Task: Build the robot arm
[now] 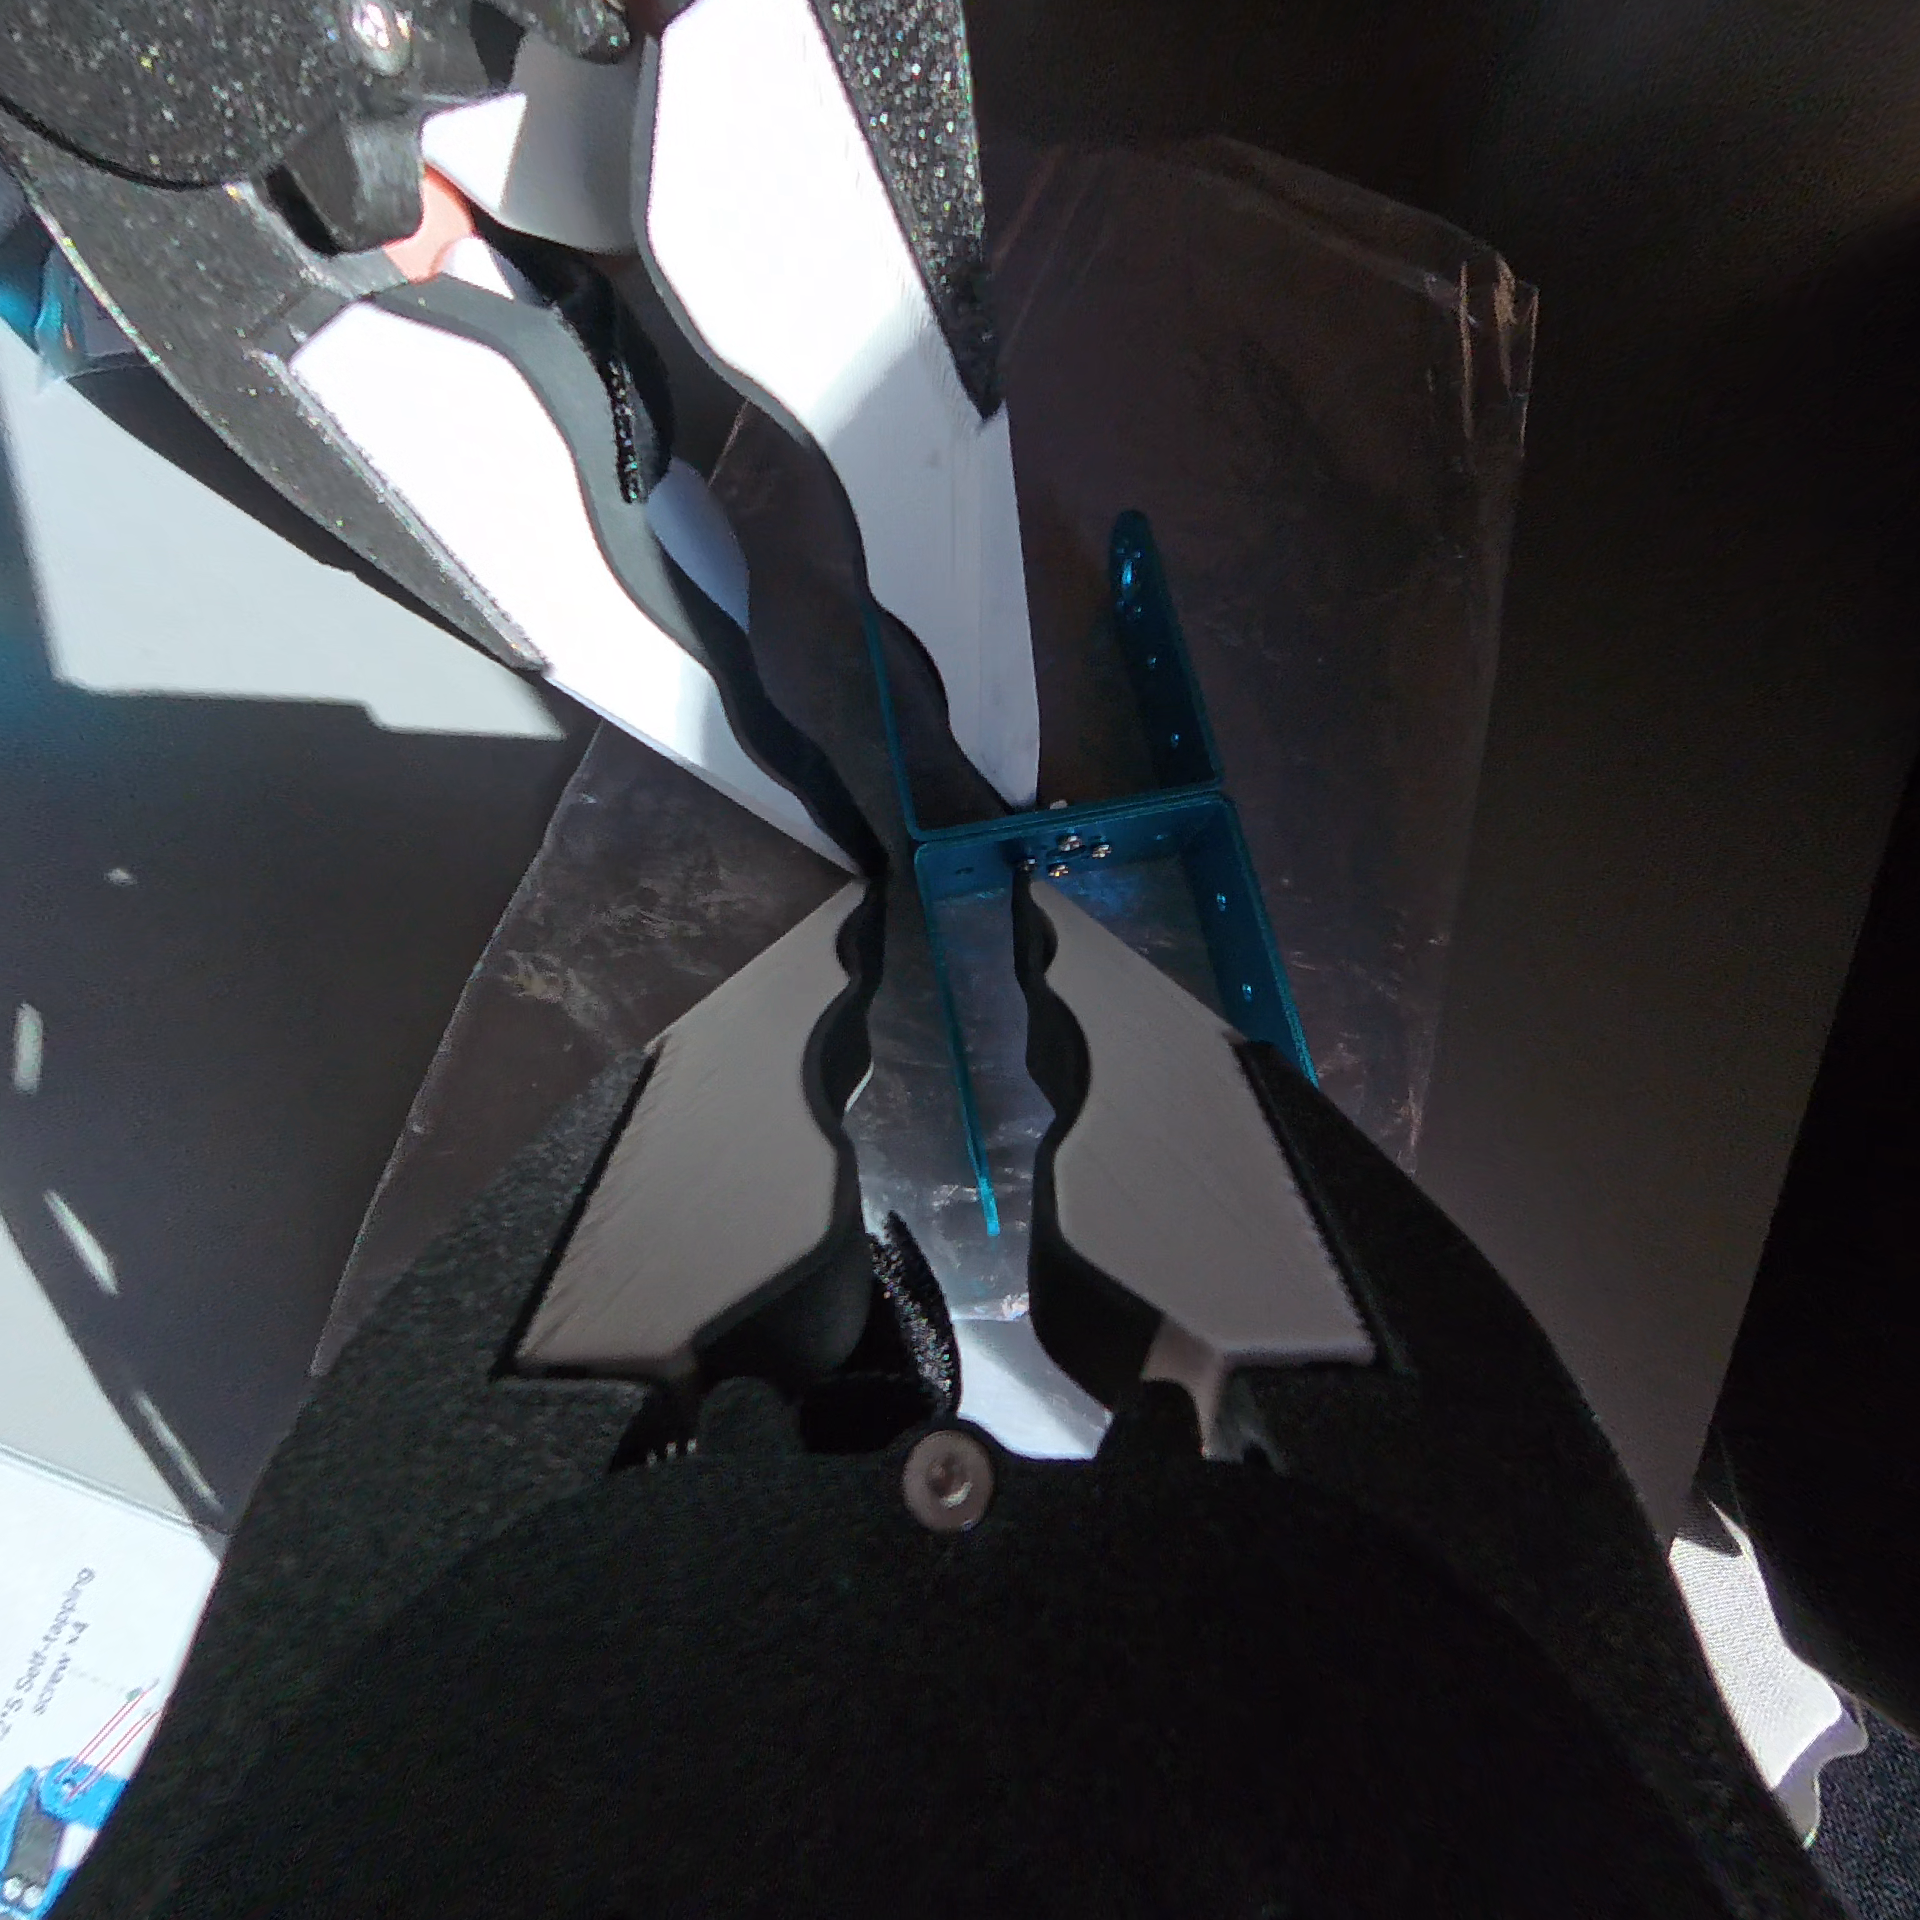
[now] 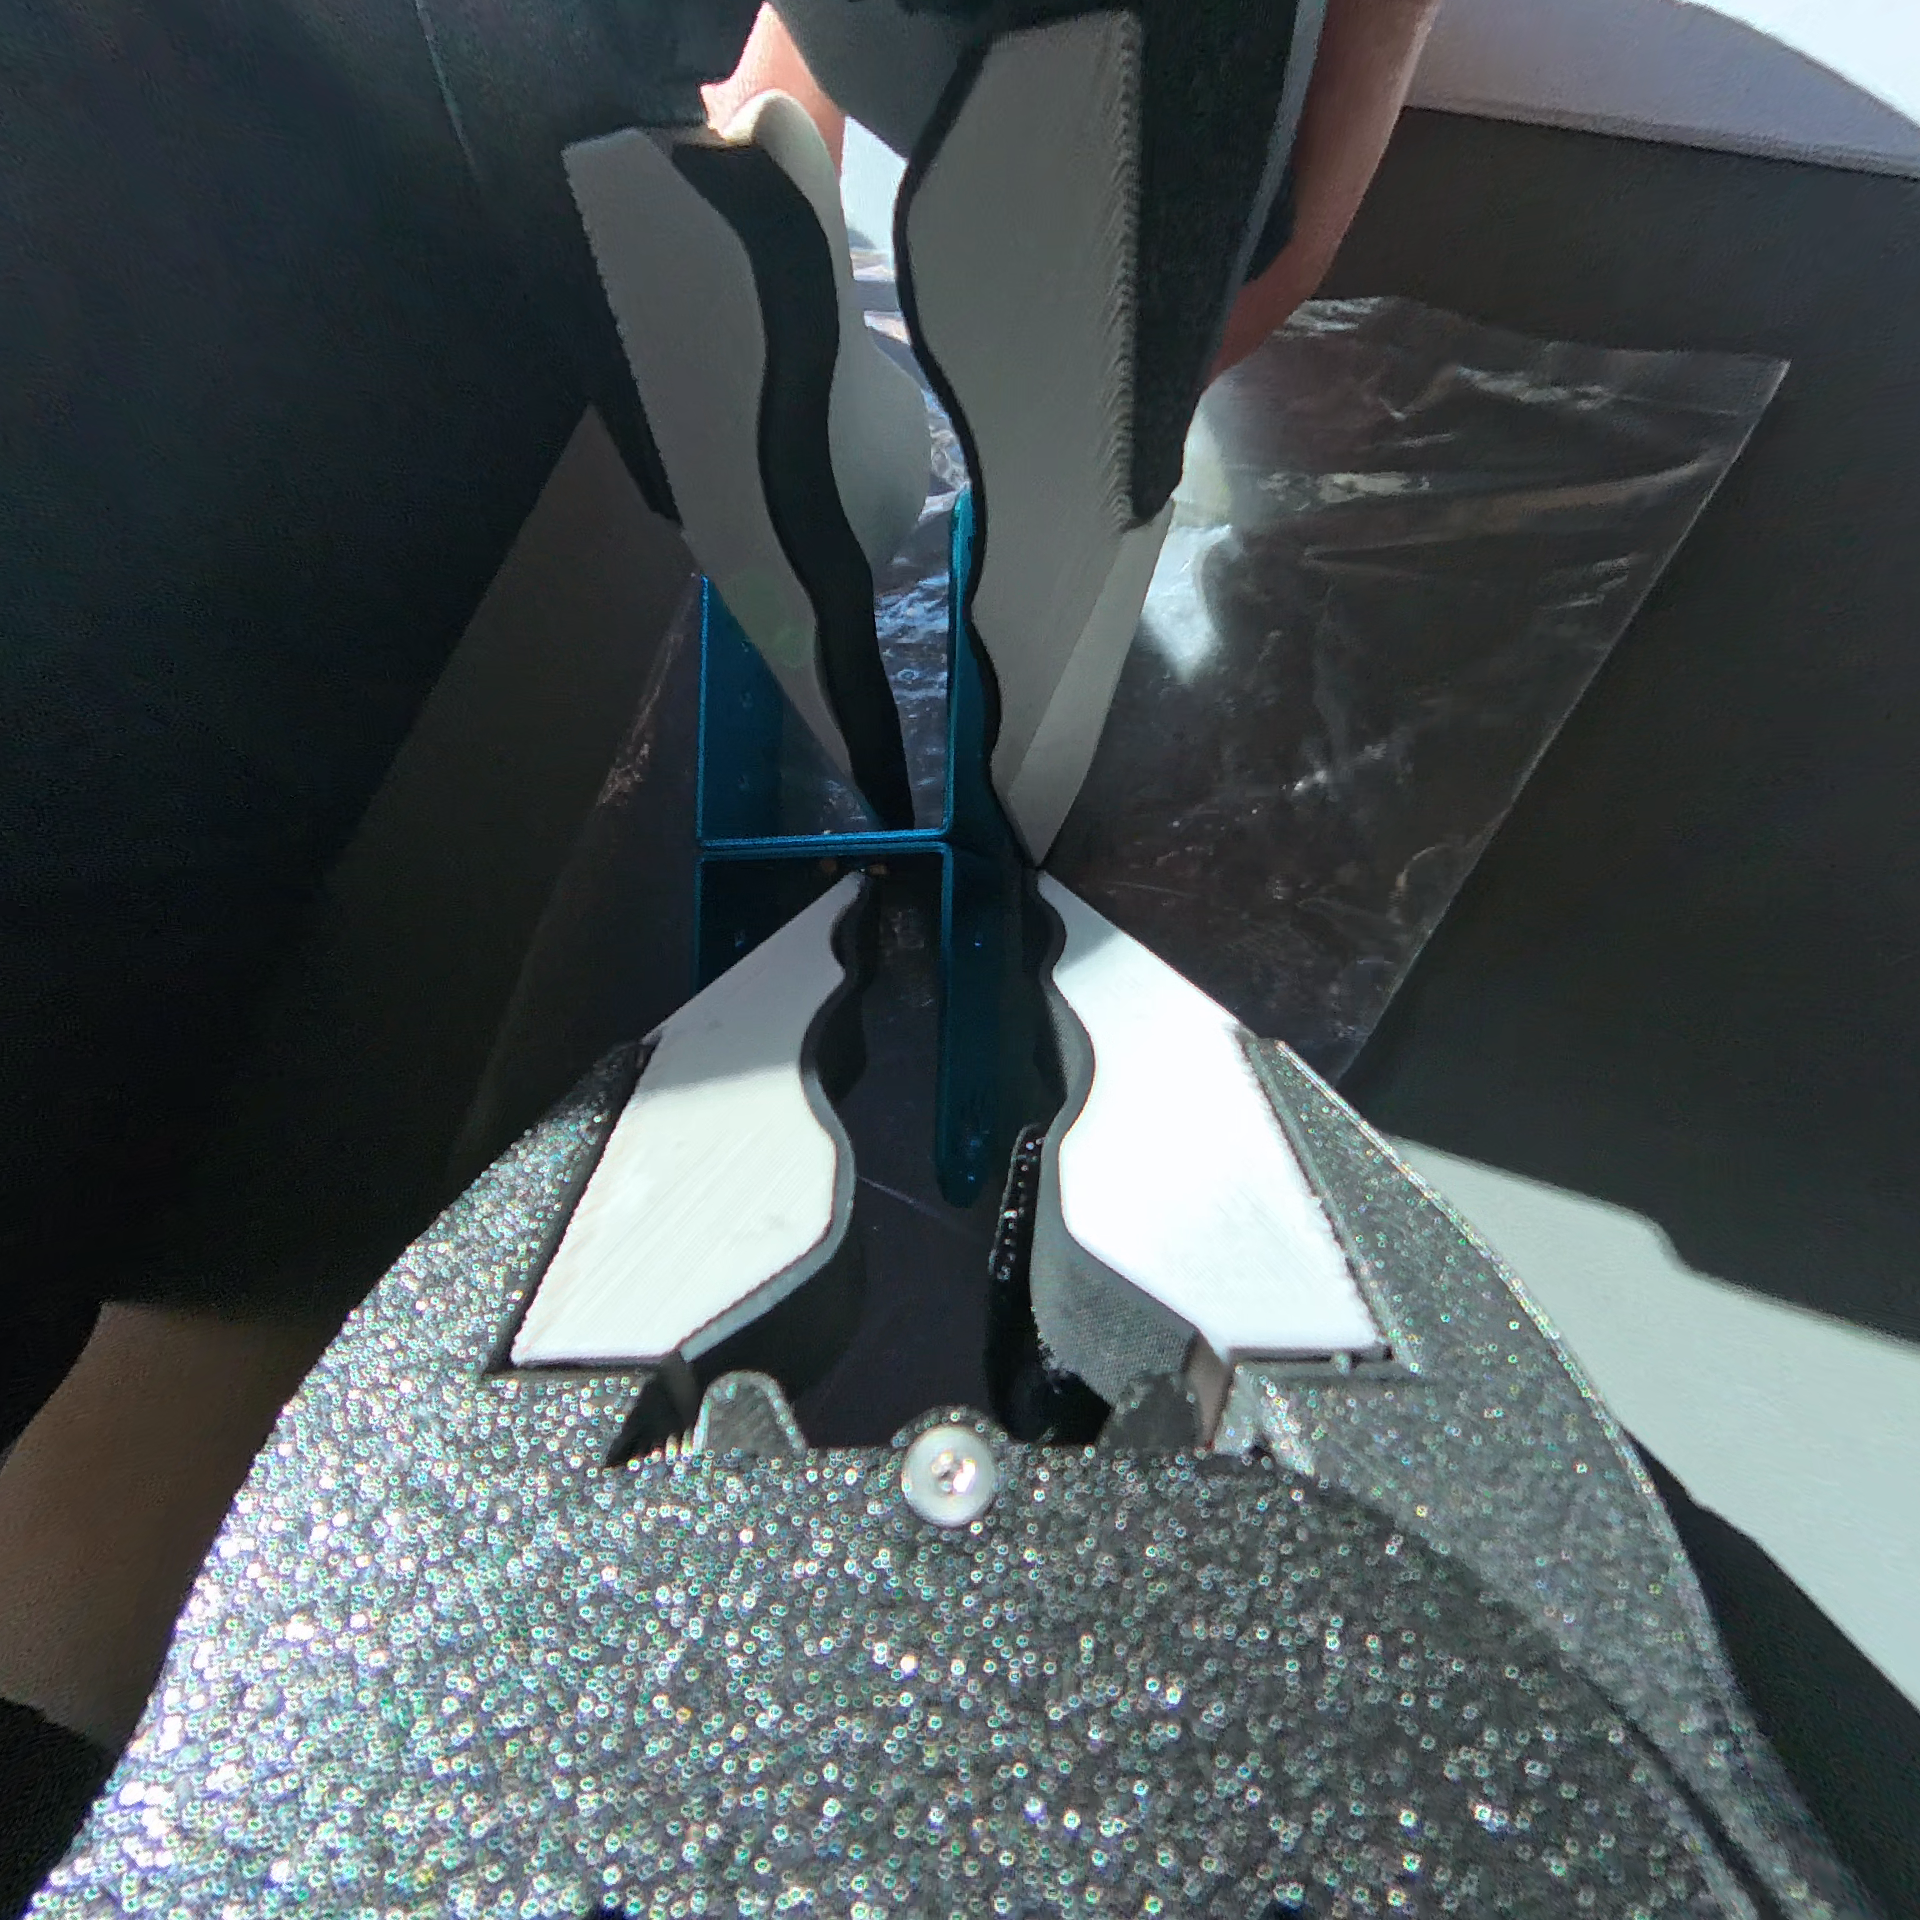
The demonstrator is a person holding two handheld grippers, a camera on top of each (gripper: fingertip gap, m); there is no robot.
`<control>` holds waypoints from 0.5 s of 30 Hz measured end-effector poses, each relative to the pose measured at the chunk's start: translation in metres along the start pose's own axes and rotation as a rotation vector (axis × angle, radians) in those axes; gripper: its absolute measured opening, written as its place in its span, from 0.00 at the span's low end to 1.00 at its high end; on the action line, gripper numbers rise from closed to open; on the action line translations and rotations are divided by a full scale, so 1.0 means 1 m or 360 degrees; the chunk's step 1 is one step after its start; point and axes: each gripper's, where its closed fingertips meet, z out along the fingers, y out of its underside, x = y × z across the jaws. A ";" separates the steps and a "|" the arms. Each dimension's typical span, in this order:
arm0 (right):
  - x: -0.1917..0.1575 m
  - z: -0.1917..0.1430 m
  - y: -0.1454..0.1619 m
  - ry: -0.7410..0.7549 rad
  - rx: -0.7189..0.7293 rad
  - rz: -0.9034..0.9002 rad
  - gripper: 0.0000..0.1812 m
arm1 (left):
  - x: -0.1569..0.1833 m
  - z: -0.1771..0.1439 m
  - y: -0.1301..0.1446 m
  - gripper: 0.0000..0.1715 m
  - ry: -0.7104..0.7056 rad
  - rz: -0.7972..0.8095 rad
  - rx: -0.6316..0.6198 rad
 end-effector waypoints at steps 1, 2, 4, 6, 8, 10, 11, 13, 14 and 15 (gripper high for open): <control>-0.001 0.000 0.000 -0.0011 -0.0001 0.0003 0.14 | 0.001 0.000 0.000 0.13 0.0005 0.0000 0.0000; -0.001 0.000 0.000 -0.0029 -0.0002 0.0015 0.13 | 0.002 0.000 0.000 0.12 0.0011 0.0001 0.0001; -0.002 0.000 0.000 -0.0080 0.0010 0.0072 0.11 | 0.002 0.000 0.000 0.12 0.0014 0.0006 0.0000; 0.003 0.000 0.001 -0.0039 0.0021 0.0056 0.06 | 0.002 0.001 0.000 0.12 0.0010 0.0005 -0.0005; -0.001 0.000 0.001 -0.0080 0.0013 0.0066 0.10 | 0.003 0.002 0.000 0.11 0.0010 0.0017 -0.0010; -0.005 0.000 0.002 -0.0099 0.0006 0.0043 0.16 | 0.003 0.002 0.000 0.11 0.0004 0.0021 -0.0013; -0.006 0.000 0.002 -0.0090 0.0002 0.0033 0.16 | 0.003 0.002 0.000 0.11 0.0005 0.0020 -0.0013; -0.006 0.000 0.002 -0.0078 -0.0006 0.0026 0.17 | 0.003 0.002 0.000 0.11 0.0003 0.0015 -0.0012; -0.005 0.000 0.002 -0.0077 -0.0007 0.0031 0.17 | 0.003 0.002 0.000 0.11 0.0002 0.0016 -0.0012; -0.005 0.000 0.002 -0.0074 -0.0007 0.0039 0.16 | 0.003 0.002 0.000 0.11 0.0002 0.0016 -0.0013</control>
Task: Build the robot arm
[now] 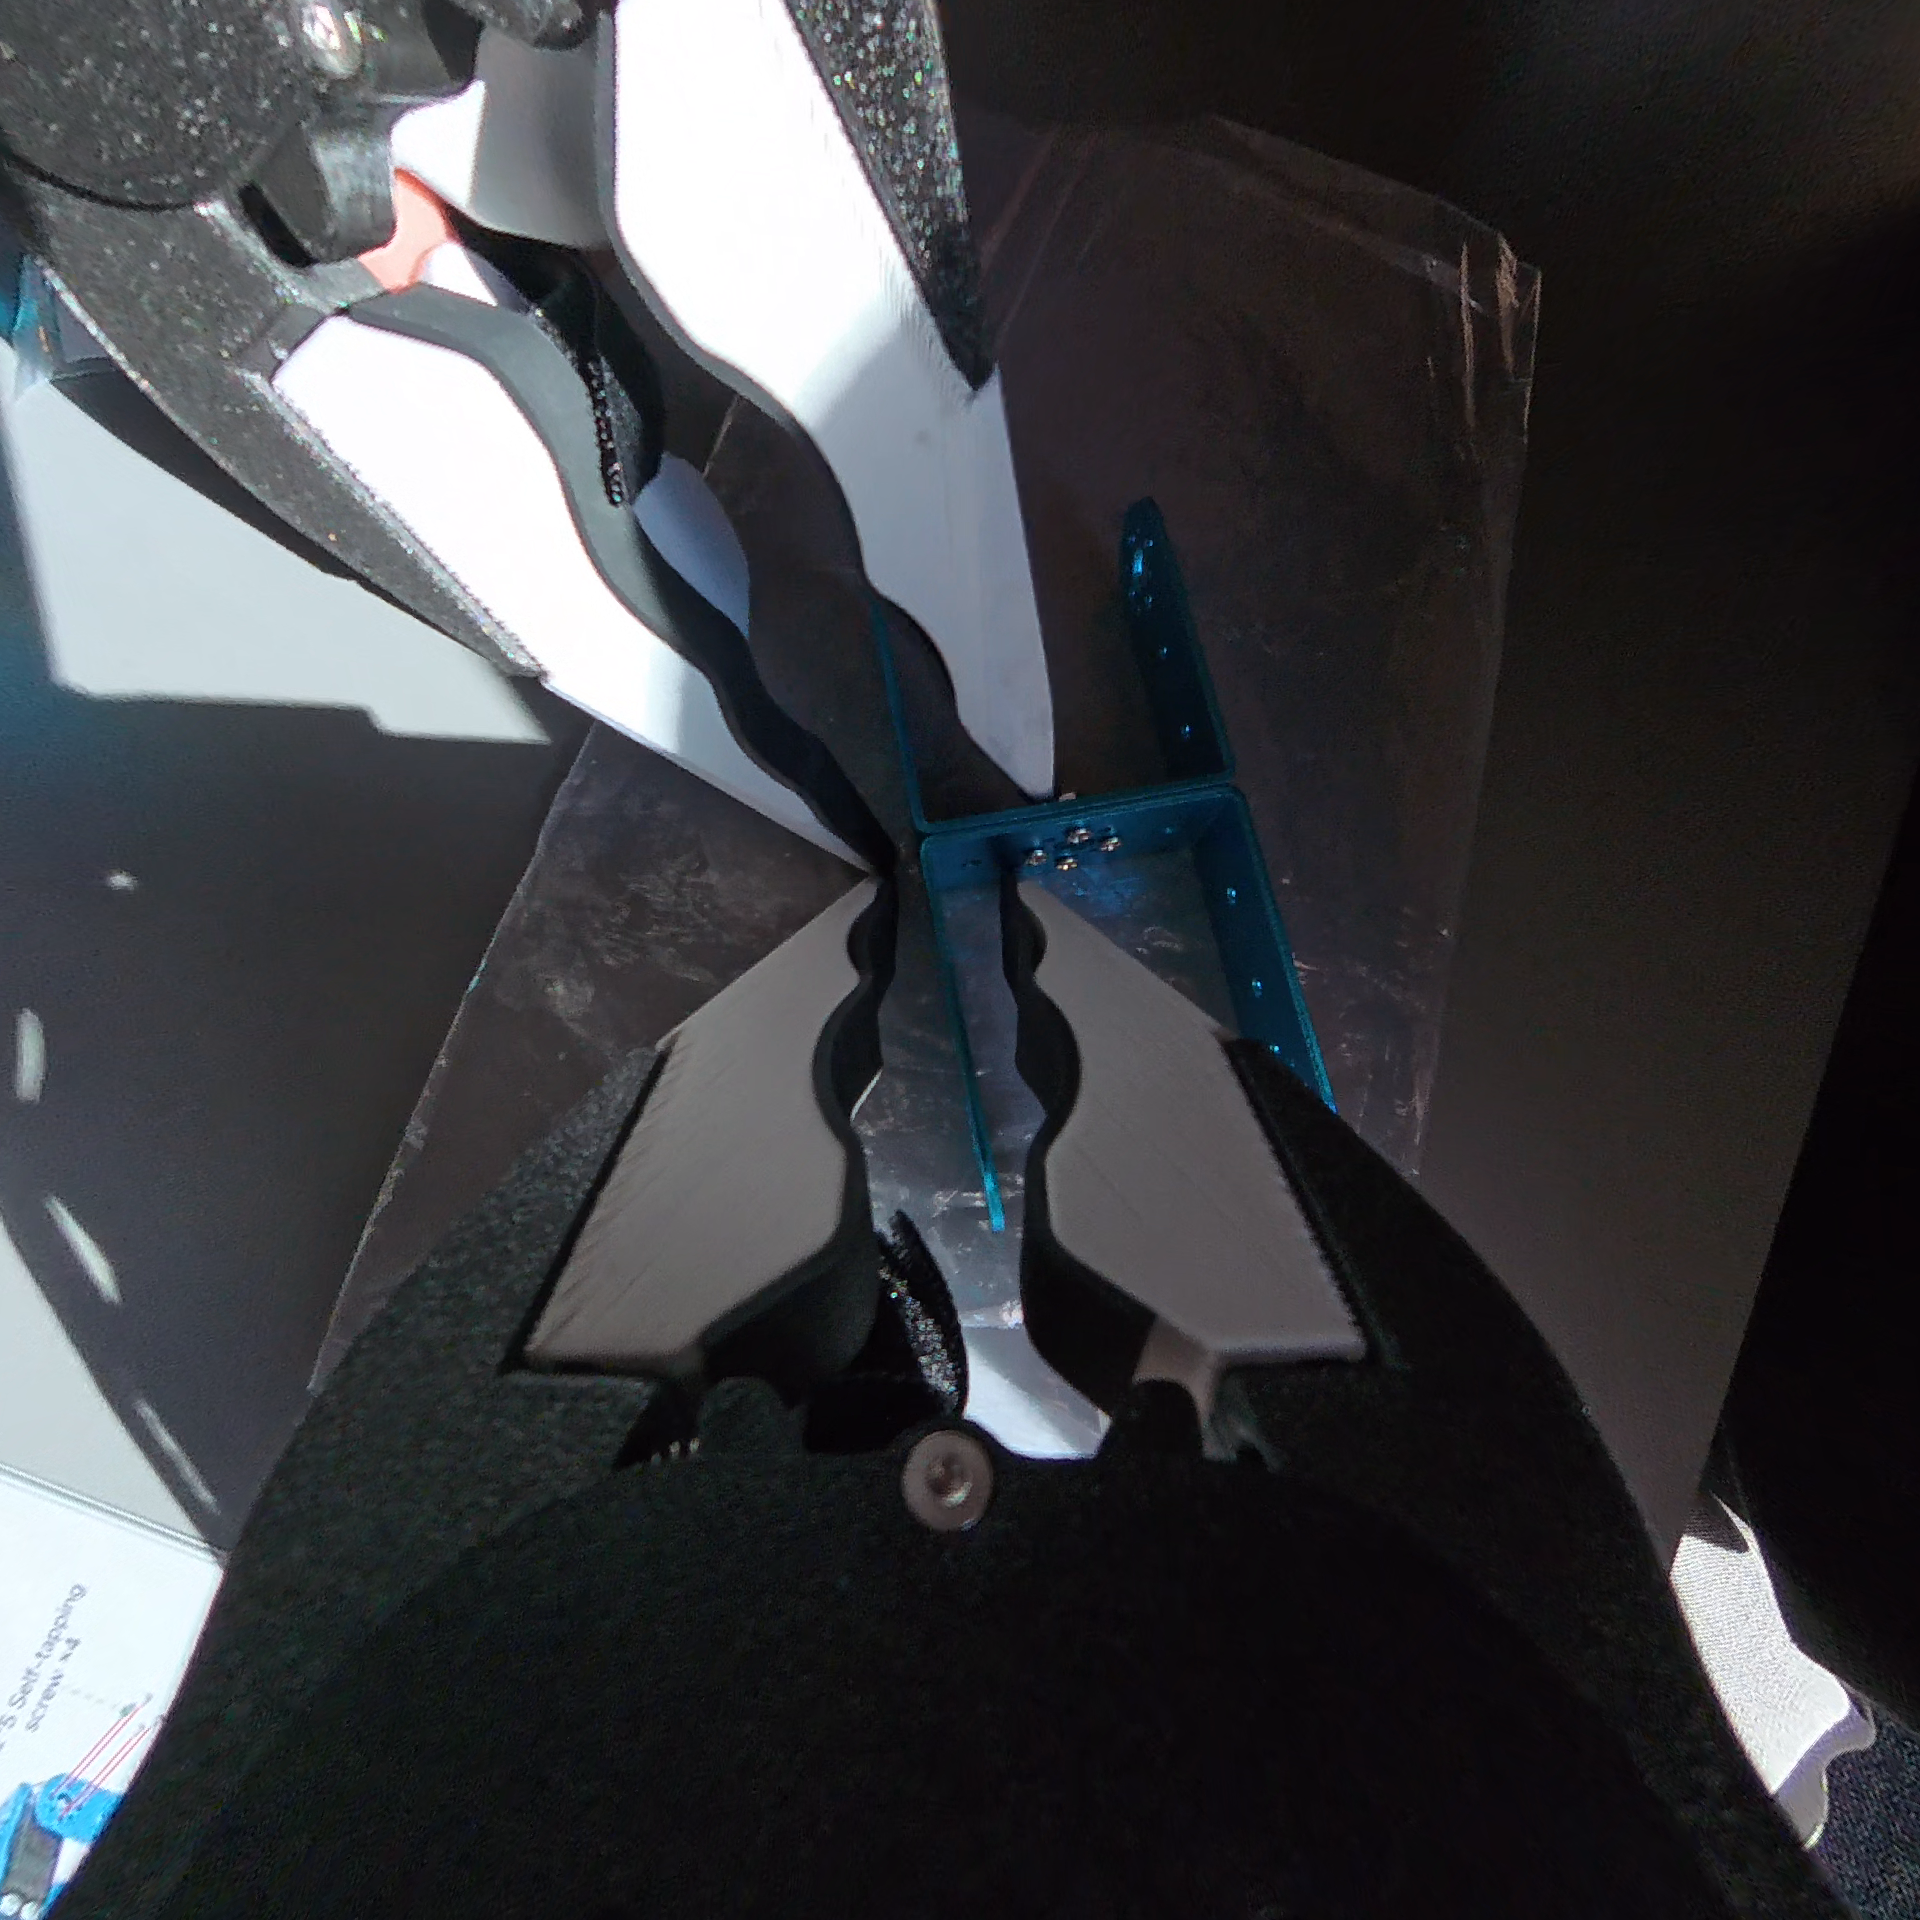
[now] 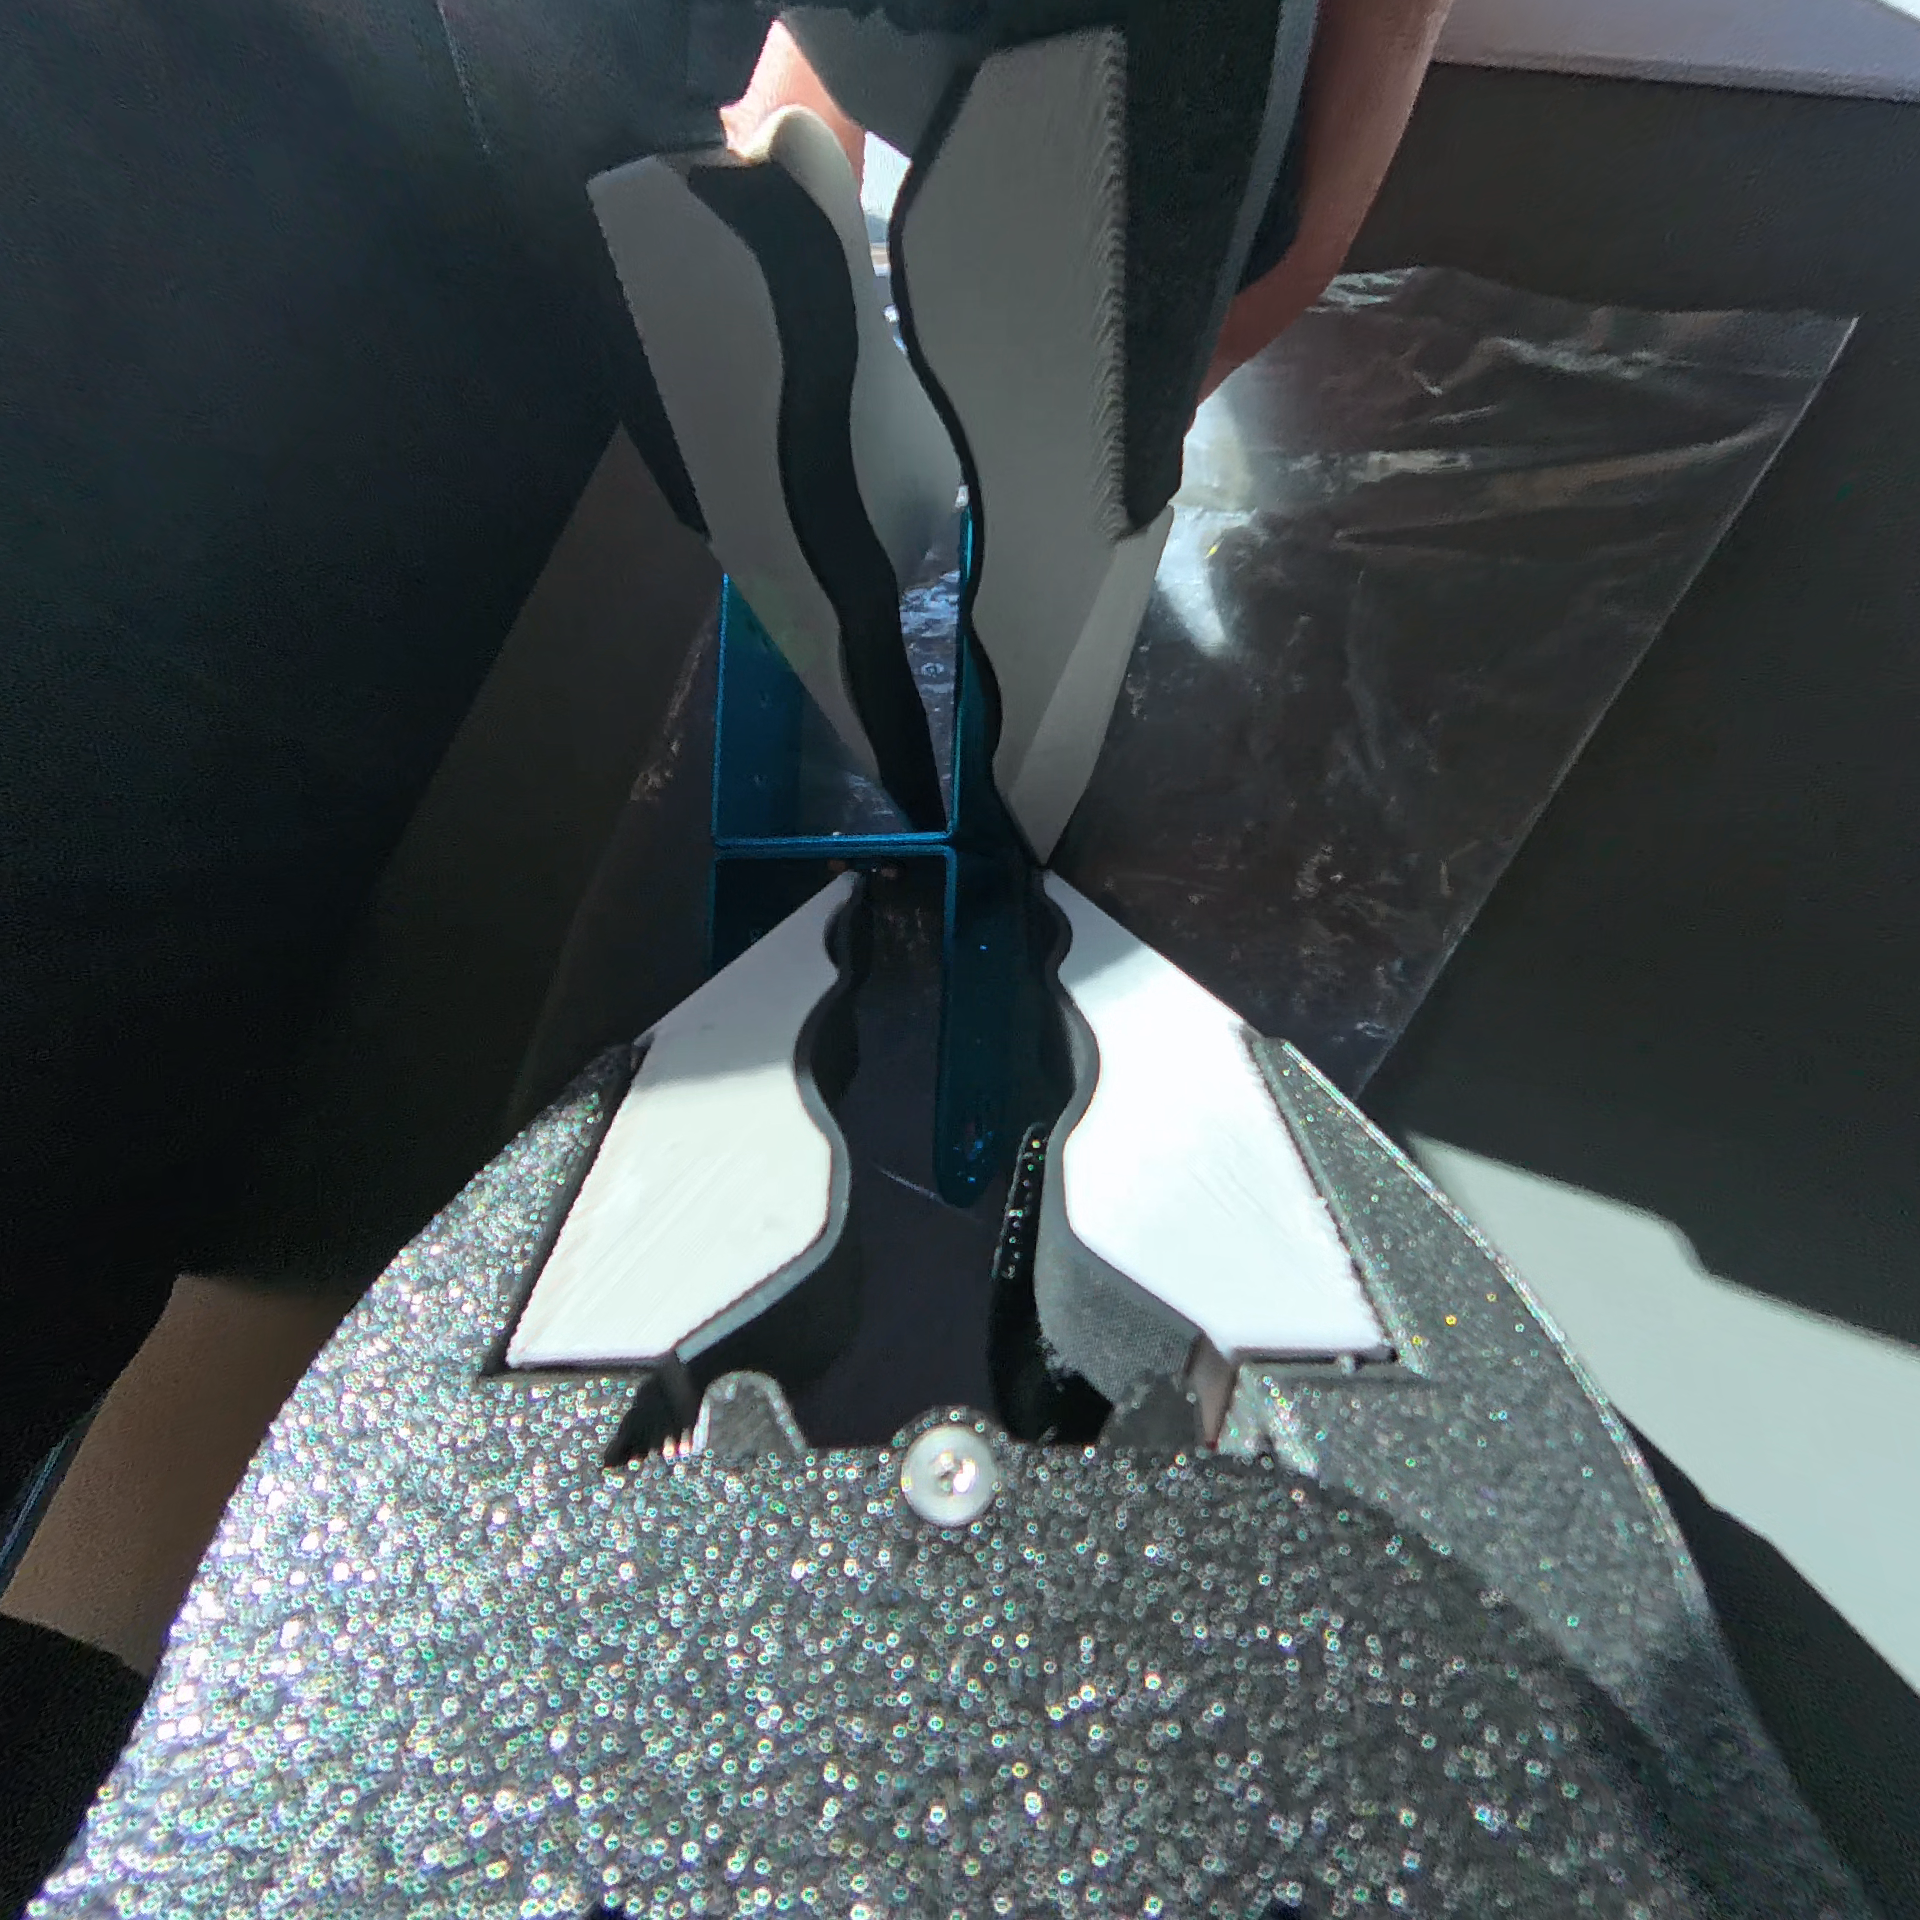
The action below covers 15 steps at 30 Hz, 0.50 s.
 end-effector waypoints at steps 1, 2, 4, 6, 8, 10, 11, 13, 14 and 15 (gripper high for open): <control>0.001 0.000 0.000 0.0005 0.0000 0.0009 0.15 | 0.000 0.000 0.000 0.11 0.0000 -0.0001 -0.0001; 0.002 0.000 -0.001 0.0011 -0.0002 0.0016 0.14 | 0.000 0.000 0.000 0.11 -0.0001 -0.0002 -0.0001; 0.002 0.000 -0.001 0.0005 -0.0001 0.0030 0.14 | 0.000 0.000 0.000 0.11 -0.0003 -0.0002 -0.0002; 0.004 0.000 0.000 0.0014 -0.0001 0.0049 0.10 | 0.001 0.000 0.000 0.11 -0.0005 0.0002 0.0000; 0.007 0.000 0.000 0.0040 -0.0001 0.0024 0.07 | 0.001 0.000 0.000 0.11 -0.0016 0.0010 -0.0003; 0.007 0.000 0.000 0.0055 -0.0006 0.0007 0.07 | 0.001 0.000 0.000 0.11 -0.0015 0.0010 -0.0002; 0.006 0.001 0.001 0.0045 -0.0007 0.0001 0.09 | 0.002 0.000 0.000 0.11 -0.0012 0.0008 -0.0002; 0.003 0.000 0.001 0.0015 -0.0005 0.0013 0.13 | 0.002 0.000 0.000 0.11 -0.0014 0.0008 -0.0002; 0.002 0.000 0.000 0.0003 -0.0002 0.0017 0.14 | 0.002 0.000 0.000 0.11 -0.0015 0.0006 -0.0006; 0.001 0.000 0.000 -0.0010 0.0001 0.0028 0.14 | 0.002 0.000 0.000 0.11 -0.0014 0.0008 -0.0006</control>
